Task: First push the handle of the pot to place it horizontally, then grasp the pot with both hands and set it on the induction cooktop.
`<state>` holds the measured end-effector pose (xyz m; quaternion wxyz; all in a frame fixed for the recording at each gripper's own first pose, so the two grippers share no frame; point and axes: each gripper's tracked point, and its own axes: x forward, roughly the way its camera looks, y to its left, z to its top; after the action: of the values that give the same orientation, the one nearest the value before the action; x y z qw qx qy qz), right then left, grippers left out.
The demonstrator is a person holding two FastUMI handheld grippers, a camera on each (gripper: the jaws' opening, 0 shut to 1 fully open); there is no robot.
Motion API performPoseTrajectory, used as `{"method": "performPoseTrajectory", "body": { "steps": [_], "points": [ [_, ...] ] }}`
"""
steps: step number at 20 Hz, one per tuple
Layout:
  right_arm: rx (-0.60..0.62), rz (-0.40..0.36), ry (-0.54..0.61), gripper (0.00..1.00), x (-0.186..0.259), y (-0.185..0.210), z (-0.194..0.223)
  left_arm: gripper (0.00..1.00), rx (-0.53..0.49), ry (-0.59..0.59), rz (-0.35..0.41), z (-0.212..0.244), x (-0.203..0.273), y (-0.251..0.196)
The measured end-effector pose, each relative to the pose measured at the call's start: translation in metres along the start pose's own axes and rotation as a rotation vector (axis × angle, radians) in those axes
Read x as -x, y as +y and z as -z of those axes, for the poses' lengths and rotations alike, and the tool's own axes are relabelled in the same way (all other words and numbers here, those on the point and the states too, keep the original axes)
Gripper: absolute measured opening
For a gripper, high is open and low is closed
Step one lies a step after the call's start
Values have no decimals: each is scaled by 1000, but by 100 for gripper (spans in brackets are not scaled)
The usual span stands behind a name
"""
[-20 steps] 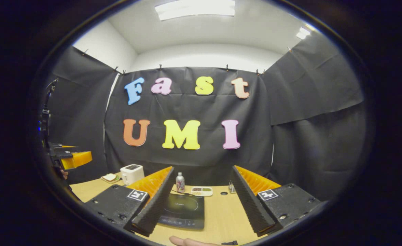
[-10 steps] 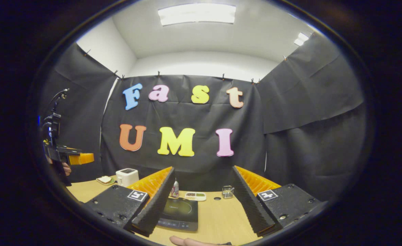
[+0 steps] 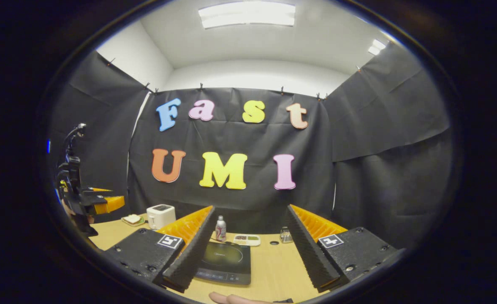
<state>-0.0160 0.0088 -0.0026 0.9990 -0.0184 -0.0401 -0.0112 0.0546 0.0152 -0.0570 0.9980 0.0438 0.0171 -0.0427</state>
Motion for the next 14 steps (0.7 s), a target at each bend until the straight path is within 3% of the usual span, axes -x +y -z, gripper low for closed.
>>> {"method": "performPoseTrajectory", "body": {
  "steps": [2, 4, 5, 6, 14],
  "points": [
    [1, -8, 8, 100, -3, 6, 5, 22, 6, 35, 7, 15, -2, 0],
    [9, -14, 12, 100, -5, 10, 7, 17, -8, 91, 6, 33, -5, 1],
    [12, -13, 16, 100, -7, 9, 10, 24, 1, 119, -9, 42, -14, 6],
    [13, -11, 21, 100, -8, 9, 11, 0, -1, 162, 2, 57, -20, 5],
    [2, -1, 46, 99, -12, 0, 24, 0, 70, 573, 13, 175, -38, 10]
  ]
}}
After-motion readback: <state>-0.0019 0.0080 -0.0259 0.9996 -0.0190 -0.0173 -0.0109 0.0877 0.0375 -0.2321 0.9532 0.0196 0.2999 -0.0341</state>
